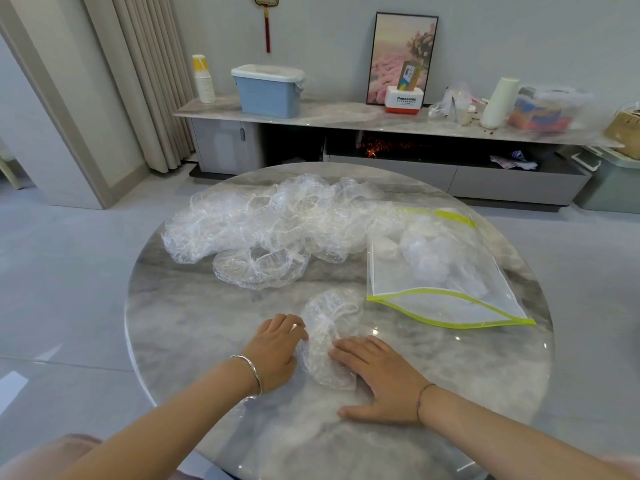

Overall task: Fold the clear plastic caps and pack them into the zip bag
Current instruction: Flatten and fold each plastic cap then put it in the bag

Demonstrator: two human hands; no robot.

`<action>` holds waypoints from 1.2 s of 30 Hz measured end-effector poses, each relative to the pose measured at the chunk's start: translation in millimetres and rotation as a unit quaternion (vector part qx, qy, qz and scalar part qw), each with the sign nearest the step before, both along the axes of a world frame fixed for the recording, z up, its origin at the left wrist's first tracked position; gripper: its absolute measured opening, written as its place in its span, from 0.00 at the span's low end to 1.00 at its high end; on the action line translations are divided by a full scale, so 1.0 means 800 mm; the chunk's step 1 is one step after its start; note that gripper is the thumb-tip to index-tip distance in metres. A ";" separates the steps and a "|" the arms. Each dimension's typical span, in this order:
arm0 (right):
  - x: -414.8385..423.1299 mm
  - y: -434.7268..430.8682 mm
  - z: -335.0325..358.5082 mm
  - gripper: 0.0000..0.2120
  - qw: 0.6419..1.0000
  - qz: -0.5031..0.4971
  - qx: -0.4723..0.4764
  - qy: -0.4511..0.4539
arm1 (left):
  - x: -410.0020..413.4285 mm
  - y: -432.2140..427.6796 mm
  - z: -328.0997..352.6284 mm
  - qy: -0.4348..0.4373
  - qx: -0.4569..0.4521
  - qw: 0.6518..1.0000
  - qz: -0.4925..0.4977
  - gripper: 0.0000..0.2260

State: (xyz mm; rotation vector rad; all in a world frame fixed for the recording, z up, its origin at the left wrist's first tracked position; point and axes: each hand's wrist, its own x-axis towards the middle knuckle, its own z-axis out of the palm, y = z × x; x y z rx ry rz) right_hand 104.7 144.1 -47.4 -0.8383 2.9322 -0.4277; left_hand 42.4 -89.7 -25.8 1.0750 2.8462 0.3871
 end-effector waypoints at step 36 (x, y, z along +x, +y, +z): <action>0.016 0.009 -0.028 0.27 0.993 -0.077 0.071 0.048 | 0.026 0.032 -0.040 0.168 0.022 0.980 -0.105 0.19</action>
